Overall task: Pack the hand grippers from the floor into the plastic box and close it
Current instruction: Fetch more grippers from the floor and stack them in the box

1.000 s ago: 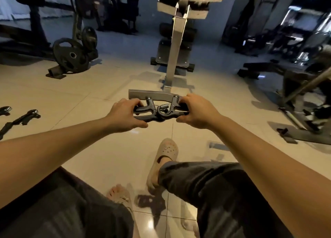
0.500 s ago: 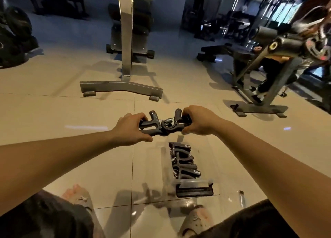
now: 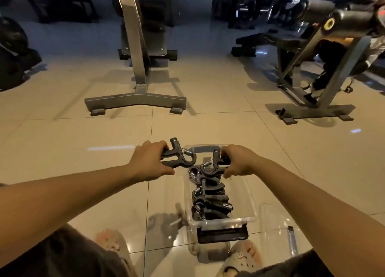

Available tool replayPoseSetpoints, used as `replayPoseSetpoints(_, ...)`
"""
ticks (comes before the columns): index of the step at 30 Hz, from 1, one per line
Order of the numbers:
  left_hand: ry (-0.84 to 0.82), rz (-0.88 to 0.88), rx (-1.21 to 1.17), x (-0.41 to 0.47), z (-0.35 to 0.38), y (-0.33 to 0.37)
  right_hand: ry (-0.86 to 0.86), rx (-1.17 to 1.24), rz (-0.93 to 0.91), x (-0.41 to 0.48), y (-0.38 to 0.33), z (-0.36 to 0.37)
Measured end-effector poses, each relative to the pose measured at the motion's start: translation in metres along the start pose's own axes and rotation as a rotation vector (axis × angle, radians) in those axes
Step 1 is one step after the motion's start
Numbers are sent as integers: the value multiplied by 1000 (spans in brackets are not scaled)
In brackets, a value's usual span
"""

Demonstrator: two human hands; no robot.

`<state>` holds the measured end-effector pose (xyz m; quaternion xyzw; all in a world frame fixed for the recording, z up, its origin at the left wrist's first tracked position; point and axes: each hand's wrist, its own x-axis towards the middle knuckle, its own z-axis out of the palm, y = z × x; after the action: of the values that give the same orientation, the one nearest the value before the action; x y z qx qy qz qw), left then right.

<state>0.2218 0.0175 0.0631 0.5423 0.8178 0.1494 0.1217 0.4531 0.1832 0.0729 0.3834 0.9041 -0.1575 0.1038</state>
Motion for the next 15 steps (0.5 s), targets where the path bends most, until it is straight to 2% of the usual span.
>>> replayPoseSetpoints(3, 21, -55, -7, 15, 12, -9, -39, -12, -5, 29, 10, 21)
replayPoseSetpoints(9, -57, -99, -98, 48, 38, -29, -75, 55, 23, 73, 31, 81)
replayPoseSetpoints(15, -96, -41, -103, 70, 49, -41, -117, 33, -27, 105, 43, 131)
